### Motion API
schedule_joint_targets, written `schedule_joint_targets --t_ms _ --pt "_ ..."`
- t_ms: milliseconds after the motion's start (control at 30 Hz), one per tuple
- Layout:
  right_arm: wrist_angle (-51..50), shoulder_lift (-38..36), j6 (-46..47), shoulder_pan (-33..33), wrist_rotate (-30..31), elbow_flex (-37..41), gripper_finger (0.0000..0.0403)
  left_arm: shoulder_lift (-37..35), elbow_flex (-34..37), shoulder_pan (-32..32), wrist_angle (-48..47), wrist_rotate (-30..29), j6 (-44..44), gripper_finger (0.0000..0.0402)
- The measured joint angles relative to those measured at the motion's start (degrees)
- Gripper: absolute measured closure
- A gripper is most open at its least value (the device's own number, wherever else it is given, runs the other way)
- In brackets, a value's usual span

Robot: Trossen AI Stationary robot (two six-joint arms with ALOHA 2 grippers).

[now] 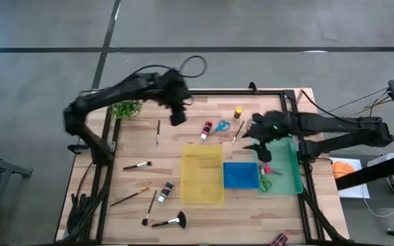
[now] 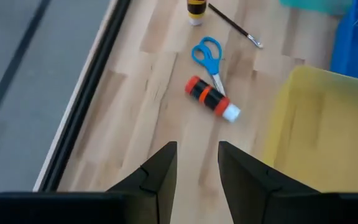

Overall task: Pick & Place Paint Supplies
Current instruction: Put the blue scissors into the green bin

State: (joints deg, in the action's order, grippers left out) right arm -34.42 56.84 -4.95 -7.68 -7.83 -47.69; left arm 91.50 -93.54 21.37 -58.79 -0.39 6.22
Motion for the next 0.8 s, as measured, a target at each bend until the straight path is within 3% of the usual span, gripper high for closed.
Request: schedule_joint_targets --t_ms 200,467,667,800 --pt "-0.03 12.85 -11.25 -8.89 -7.35 -4.38 0.0191 -16.49 13.36 -0.55 1.54 -1.76 -4.55 0.0274" --pt "0.42 26.36 -17.56 -13.91 -9.21 -5.48 0.0191 -33.73 24.38 -2.21 10.14 -2.38 -6.74 0.0274" --pt "0.72 35.82 -18.16 -15.69 -9.4 -11.74 0.0196 -37.95 27.27 -2.16 10.72 -3.11 -6.23 0.0274" --pt "-1.09 42.89 -18.65 -17.18 -9.46 -16.25 0.023 -38.17 27.48 -2.18 10.69 -3.32 -4.44 0.0274"
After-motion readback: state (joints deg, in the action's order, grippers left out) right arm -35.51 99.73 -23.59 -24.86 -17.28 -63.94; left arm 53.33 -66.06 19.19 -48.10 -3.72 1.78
